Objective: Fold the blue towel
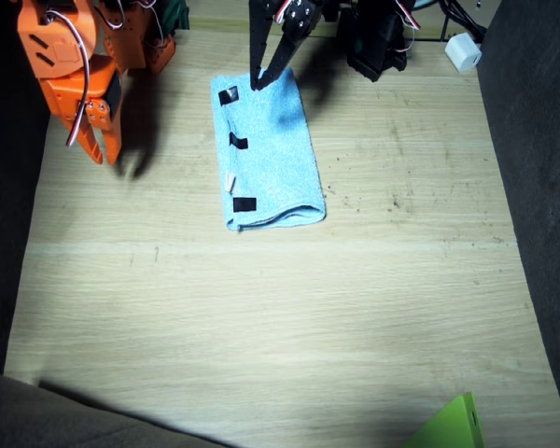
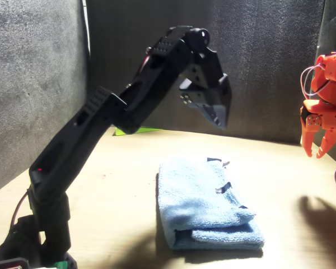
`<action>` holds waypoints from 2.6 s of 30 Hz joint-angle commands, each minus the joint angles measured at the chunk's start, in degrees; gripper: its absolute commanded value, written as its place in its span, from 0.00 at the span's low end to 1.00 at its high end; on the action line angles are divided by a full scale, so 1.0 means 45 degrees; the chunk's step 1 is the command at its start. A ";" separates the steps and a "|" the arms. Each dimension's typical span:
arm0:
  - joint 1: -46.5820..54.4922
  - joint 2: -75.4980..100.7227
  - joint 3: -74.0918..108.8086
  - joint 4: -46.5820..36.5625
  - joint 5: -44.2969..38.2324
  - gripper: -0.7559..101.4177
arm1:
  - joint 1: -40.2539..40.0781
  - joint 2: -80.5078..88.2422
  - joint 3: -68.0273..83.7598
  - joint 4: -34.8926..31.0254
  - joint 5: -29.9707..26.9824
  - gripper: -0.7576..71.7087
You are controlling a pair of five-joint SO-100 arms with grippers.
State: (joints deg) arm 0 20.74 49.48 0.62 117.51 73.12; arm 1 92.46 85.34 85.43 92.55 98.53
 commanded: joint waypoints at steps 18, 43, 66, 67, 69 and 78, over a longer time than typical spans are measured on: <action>1.1055 1.8672 2.6953 -0.8145 0.1328 0.00 | -0.3223 0.8223 0.6328 -0.1191 -0.2637 0.01; 1.3340 2.9414 3.4316 -0.6816 0.2598 0.00 | -0.3262 2.1113 1.6113 -0.2676 -0.4316 0.01; 1.6426 2.9434 3.4375 -0.6836 0.2695 0.00 | -0.4395 2.1133 1.6094 -0.2695 -0.3359 0.01; 1.6406 2.9434 3.4375 -0.6836 0.2695 0.00 | -0.4473 2.1133 1.6094 -0.2695 -0.3301 0.01; 1.6230 2.9434 3.4375 -0.6836 0.2812 0.00 | -0.4492 2.1133 1.6094 -0.2695 -0.3262 0.01; 1.6113 2.9434 3.4375 -0.6855 0.2949 0.00 | -0.4668 2.1133 1.6094 -0.2695 -0.3105 0.01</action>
State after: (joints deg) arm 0 93.08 181.14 155.48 86.48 85.52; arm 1 71.46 180.35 157.24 79.63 83.50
